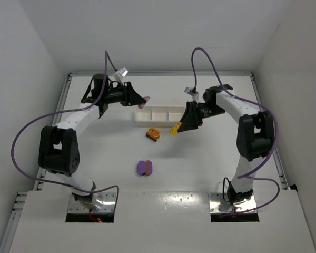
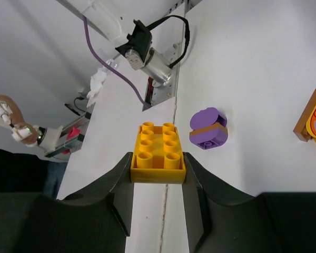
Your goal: Sort the legos into containers by color
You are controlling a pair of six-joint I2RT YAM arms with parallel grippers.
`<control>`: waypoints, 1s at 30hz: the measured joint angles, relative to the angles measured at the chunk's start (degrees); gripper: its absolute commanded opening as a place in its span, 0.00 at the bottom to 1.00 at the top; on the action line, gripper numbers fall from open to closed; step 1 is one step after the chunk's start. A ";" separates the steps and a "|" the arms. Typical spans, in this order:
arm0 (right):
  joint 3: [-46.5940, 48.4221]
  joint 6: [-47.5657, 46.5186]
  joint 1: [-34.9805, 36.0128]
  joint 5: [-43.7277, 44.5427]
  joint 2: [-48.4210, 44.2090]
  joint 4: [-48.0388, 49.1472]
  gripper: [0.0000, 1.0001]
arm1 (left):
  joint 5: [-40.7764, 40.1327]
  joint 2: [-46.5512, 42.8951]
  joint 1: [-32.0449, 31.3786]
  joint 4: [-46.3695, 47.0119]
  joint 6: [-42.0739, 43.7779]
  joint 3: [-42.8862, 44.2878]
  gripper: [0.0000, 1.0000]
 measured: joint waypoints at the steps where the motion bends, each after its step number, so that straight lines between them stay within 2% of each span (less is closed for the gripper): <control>1: 0.20 -0.04 0.00 0.09 0.04 -0.17 0.00 | -2.64 -0.87 0.17 -1.66 1.31 -0.24 0.00; 4: 4.42 0.22 0.02 0.33 2.14 -1.27 0.00 | -12.17 -4.90 -0.20 -6.43 5.66 -1.75 0.00; 8: 15.96 3.93 0.17 0.74 7.96 -1.11 0.00 | -22.82 -10.38 -0.85 -9.77 9.27 -4.20 0.00; 10: 23.34 9.07 0.52 2.40 10.93 -0.81 0.00 | -25.97 -12.17 -1.20 -10.45 10.60 -5.18 0.00; 12: 27.39 20.09 1.49 6.19 11.43 4.87 0.00 | -28.59 -13.05 -1.95 -10.88 11.74 -5.79 0.00; 13: 27.19 22.86 1.75 7.26 11.02 6.54 0.00 | -29.81 -13.20 -2.45 -11.10 12.04 -5.99 0.00; 15: 19.56 38.69 3.45 14.43 5.60 20.11 0.00 | -32.44 -13.22 -3.78 -11.63 12.81 -6.21 0.00; 17: 13.31 49.99 5.57 23.02 -0.24 27.87 0.00 | -35.28 -13.22 -5.07 -12.00 13.11 -6.51 0.00; 20: 12.17 60.24 8.37 34.49 -4.92 34.95 0.00 | -40.11 -13.22 -7.21 -12.70 13.51 -7.15 0.00; 23: 11.08 65.44 10.29 45.79 -7.21 41.75 0.00 | -45.03 -13.22 -10.01 -13.31 13.90 -7.67 0.00; 27: 4.94 68.94 11.69 59.58 -7.63 50.47 0.00 | -48.68 -12.98 -13.11 -13.66 14.32 -7.98 0.00; 30: 2.14 70.47 12.24 66.34 -5.68 53.40 0.00 | -50.14 -11.41 -14.45 -13.51 14.43 -7.96 0.00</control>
